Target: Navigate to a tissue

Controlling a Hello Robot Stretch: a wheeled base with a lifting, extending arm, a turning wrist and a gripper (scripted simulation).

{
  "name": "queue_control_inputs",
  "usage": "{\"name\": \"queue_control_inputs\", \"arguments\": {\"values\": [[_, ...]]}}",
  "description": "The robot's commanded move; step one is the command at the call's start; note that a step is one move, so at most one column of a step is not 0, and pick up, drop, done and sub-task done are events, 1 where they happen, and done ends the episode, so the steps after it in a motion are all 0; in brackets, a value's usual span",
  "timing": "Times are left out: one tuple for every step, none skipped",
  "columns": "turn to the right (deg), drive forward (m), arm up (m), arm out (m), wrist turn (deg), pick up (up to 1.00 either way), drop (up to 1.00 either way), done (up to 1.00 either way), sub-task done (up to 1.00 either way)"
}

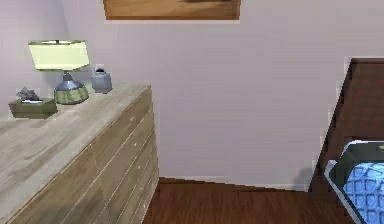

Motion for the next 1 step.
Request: {"name": "queue_control_inputs", "arguments": {"values": [[3.0, 0.00, 0.00, 0.00, 0.0, 0.00, 0.00, 0.00, 0.00]]}}
